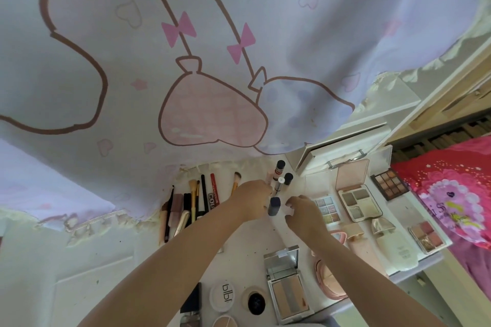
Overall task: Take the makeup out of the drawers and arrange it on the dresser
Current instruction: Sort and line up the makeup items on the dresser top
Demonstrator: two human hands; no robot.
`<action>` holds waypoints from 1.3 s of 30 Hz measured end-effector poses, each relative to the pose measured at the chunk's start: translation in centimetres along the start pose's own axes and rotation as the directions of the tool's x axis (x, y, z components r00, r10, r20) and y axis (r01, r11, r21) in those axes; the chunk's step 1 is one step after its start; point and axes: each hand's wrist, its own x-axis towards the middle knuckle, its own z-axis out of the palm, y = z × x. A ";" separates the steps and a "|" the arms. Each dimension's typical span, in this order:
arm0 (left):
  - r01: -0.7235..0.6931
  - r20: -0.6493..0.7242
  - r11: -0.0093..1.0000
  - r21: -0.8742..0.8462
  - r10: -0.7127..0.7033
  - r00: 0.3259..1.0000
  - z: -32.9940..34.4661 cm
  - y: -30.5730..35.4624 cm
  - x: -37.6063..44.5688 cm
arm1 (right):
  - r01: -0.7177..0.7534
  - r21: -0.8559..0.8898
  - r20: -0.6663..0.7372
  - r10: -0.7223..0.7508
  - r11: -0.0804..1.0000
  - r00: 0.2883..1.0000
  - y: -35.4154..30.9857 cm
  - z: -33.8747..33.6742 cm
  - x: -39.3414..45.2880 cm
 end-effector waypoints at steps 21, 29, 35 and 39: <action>0.406 -0.177 0.908 0.099 -0.386 0.905 6.6 -9.1 -9.8 | 0.372 -0.221 0.375 -0.273 0.902 0.886 -10.4 3.6 1.9; 0.381 -0.215 0.925 0.011 -0.370 0.904 7.3 -10.0 -10.7 | 0.337 -0.348 0.376 -0.199 0.875 0.905 -10.0 5.3 3.2; 0.367 -0.245 0.930 -0.027 -0.362 0.899 8.0 -10.1 -10.4 | 0.492 -0.456 0.521 -0.226 0.742 0.823 -8.3 4.6 1.7; 0.382 -0.223 0.924 -0.008 -0.374 0.900 7.8 -9.9 -10.5 | 0.507 -0.367 0.453 -0.326 0.780 0.830 -9.5 4.1 1.3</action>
